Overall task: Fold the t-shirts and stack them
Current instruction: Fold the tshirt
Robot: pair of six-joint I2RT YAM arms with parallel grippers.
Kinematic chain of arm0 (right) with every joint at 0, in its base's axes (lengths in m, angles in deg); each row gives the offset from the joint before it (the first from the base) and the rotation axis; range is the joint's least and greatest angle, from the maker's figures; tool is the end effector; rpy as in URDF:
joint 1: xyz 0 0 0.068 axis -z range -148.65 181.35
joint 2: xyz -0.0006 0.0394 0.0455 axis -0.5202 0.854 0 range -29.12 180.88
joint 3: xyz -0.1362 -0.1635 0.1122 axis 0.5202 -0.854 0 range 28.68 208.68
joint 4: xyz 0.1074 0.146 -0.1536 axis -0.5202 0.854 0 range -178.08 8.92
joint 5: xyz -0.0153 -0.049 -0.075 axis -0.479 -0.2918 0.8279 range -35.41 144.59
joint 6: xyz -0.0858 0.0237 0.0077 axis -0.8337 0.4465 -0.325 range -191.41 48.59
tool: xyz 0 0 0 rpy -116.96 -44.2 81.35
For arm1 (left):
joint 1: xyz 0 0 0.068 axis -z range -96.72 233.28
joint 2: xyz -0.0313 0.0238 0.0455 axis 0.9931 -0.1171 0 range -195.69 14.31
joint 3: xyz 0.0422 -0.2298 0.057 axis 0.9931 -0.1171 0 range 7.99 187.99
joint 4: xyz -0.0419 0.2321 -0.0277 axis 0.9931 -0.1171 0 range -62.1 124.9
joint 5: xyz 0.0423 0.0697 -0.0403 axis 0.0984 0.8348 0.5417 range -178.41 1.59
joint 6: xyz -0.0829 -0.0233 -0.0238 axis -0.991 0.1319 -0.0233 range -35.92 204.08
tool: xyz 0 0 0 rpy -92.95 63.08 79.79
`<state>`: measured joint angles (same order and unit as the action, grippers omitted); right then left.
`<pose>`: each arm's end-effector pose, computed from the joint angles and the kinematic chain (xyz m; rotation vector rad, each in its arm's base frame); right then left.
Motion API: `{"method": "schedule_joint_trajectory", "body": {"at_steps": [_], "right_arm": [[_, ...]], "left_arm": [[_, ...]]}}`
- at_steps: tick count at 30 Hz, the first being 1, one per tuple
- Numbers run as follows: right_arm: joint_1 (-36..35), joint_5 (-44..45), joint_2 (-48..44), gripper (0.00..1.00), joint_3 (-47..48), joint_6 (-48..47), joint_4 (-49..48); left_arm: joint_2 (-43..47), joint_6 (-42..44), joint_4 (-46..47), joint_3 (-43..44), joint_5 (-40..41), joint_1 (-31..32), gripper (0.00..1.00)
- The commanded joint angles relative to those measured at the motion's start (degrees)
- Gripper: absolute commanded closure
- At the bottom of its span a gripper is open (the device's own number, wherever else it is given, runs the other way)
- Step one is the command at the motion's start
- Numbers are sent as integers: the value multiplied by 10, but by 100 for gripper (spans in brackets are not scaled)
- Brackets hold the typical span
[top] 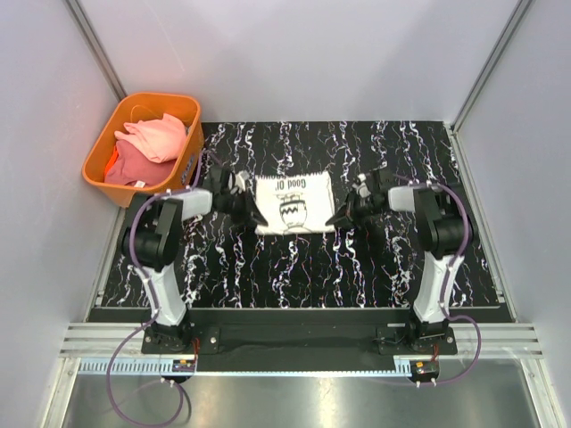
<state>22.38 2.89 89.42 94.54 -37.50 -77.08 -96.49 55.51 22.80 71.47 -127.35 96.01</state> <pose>0.3512 0.1188 0.0674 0.2838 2.6948 1.4444 0.3438 -0.1290 0.0913 -0.1118 2.6687 -1.1357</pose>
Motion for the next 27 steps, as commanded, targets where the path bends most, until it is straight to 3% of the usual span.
{"method": "schedule_joint_trajectory", "body": {"at_steps": [1,2,3,6,7,8,10,15,19,27], "right_arm": [[-3,-2,-111,88,-78,-5,14],[-3,-2,-126,84,-90,-5,23],[-3,5,-150,79,-99,-11,34],[-3,47,-182,54,-91,-52,97],[-3,59,-183,47,-80,-66,116],[-3,72,-179,32,-46,-92,149],[-4,106,-153,24,17,-112,170],[-3,141,-39,22,162,-147,202],[-3,145,27,31,262,-131,205],[-5,127,78,33,305,-141,209]], "left_arm": [[73,-3,-44,-86,-2,13,79],[88,-4,-45,-98,2,13,74],[116,4,-57,-107,7,13,61],[157,30,-97,-100,39,12,33],[161,38,-106,-83,52,12,29],[162,45,-112,-72,71,10,26],[150,60,-124,-32,90,1,22],[71,67,-141,62,116,-21,21],[21,75,-144,146,127,-27,22],[-66,63,-137,215,98,-30,37]]}}
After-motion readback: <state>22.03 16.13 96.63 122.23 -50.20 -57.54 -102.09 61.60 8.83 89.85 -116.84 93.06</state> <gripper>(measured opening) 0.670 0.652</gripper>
